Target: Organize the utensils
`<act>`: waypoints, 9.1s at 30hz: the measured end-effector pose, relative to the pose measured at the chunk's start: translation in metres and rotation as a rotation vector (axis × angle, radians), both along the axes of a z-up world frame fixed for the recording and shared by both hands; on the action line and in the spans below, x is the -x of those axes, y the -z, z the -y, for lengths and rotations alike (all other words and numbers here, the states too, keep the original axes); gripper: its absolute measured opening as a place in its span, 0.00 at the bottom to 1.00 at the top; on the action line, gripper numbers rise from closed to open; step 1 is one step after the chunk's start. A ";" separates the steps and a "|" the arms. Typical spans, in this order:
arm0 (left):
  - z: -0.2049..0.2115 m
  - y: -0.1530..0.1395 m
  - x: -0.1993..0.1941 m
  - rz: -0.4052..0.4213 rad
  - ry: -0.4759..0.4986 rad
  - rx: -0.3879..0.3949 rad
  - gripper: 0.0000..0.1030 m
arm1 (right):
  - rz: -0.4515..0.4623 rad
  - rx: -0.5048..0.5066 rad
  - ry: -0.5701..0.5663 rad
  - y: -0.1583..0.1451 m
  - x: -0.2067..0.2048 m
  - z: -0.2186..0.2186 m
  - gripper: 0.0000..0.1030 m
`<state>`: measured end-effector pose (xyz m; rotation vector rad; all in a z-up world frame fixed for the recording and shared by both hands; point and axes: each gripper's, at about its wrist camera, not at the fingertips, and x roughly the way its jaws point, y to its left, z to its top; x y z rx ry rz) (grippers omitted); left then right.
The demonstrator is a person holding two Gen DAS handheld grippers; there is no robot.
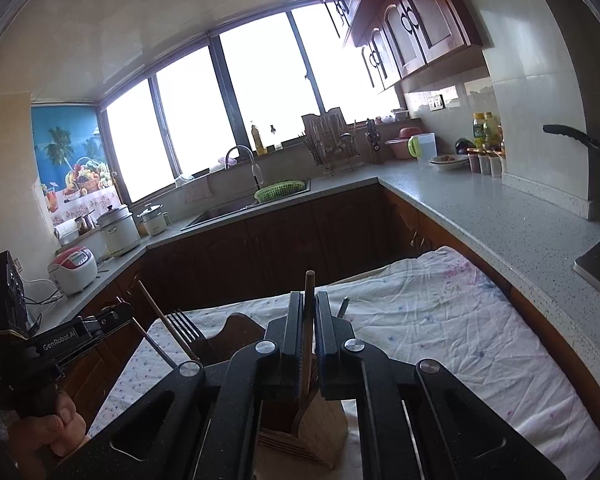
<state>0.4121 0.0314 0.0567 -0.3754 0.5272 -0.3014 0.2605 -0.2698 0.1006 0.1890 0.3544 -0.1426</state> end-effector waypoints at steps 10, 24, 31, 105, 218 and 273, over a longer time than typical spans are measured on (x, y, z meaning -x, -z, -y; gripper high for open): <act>0.006 -0.008 -0.007 0.008 0.005 -0.019 0.03 | -0.020 -0.010 0.011 0.000 -0.004 0.005 0.06; -0.024 -0.013 0.055 0.021 -0.051 -0.012 0.76 | 0.091 -0.059 -0.016 -0.024 0.032 0.009 0.94; -0.030 -0.003 0.113 0.004 -0.068 -0.039 0.83 | 0.093 -0.041 -0.024 -0.021 0.068 0.004 0.99; 0.072 0.101 0.115 -0.421 0.189 -0.338 0.21 | -0.498 -0.044 -0.141 0.151 0.062 -0.018 0.25; 0.009 -0.020 0.033 0.069 -0.101 -0.028 0.04 | -0.037 0.027 -0.052 0.001 0.000 -0.005 0.05; -0.017 0.021 0.213 -0.189 -0.114 -0.062 0.84 | -0.121 -0.100 0.030 0.062 0.159 0.021 0.98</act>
